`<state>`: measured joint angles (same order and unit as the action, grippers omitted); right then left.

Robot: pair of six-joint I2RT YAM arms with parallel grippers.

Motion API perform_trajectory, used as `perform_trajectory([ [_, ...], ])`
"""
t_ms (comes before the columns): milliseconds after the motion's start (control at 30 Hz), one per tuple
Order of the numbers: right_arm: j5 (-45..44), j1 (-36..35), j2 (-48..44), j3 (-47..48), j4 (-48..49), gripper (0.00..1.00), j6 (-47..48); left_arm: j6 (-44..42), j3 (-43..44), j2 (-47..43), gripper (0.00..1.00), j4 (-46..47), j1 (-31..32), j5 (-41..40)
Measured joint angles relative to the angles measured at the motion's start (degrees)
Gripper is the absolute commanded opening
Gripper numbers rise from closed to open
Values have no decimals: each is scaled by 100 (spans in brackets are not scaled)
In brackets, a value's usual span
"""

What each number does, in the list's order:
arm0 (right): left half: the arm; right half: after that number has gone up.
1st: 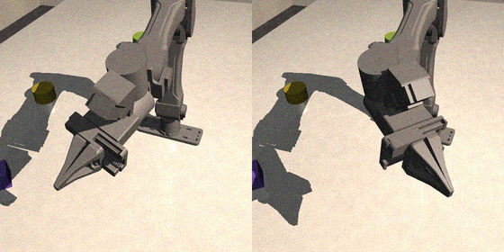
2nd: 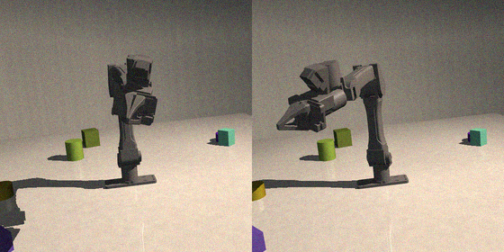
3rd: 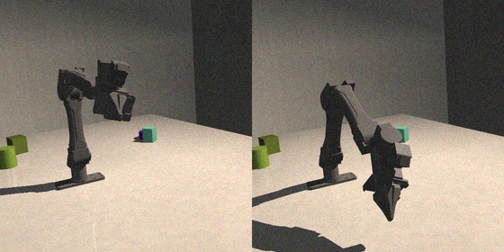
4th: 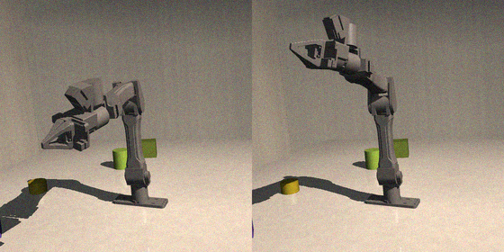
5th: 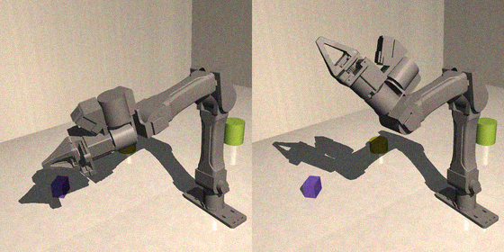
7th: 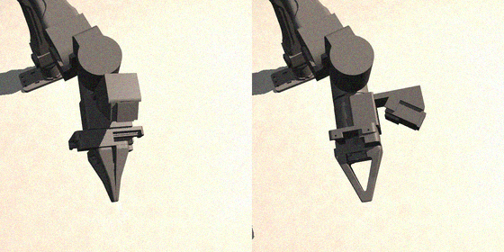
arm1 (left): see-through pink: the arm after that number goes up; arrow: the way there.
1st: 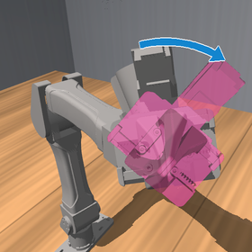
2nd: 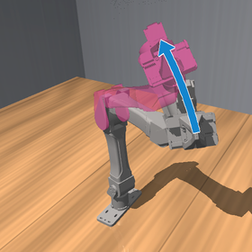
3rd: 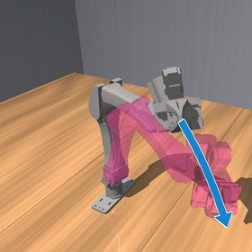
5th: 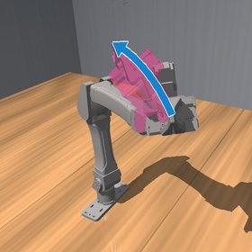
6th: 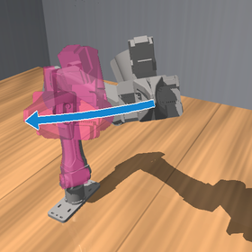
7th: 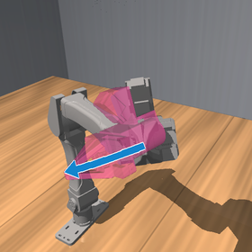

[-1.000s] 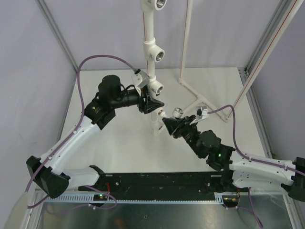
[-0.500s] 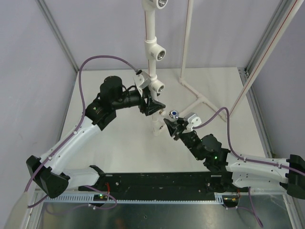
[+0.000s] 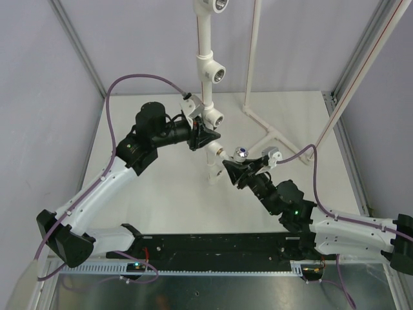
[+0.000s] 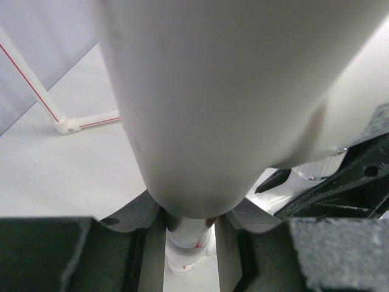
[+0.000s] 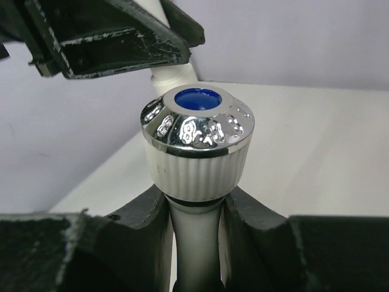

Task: Install the water faucets
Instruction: Screw the water faucet onto the adaptor.

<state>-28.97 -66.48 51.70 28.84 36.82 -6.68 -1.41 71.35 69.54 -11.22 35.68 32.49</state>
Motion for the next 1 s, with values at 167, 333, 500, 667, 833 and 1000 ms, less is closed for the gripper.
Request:
perform_trajectory([
  [167,-15,149,-173,103,-566,0,-1818,-9,0,13,0,22,9,55],
  [333,-55,249,-245,208,-1069,0,-3654,-9,0,15,0,24,9,63],
  [500,96,417,-332,238,-1519,0,-5670,-11,0,17,0,28,9,72],
  [667,367,586,-378,236,-1790,0,-7460,-11,0,17,0,31,15,70],
  [833,514,647,-404,232,-1954,0,-8607,-11,0,17,0,31,15,72],
  [1000,610,675,-461,223,-2083,31,-9226,-11,0,20,0,33,24,87],
])
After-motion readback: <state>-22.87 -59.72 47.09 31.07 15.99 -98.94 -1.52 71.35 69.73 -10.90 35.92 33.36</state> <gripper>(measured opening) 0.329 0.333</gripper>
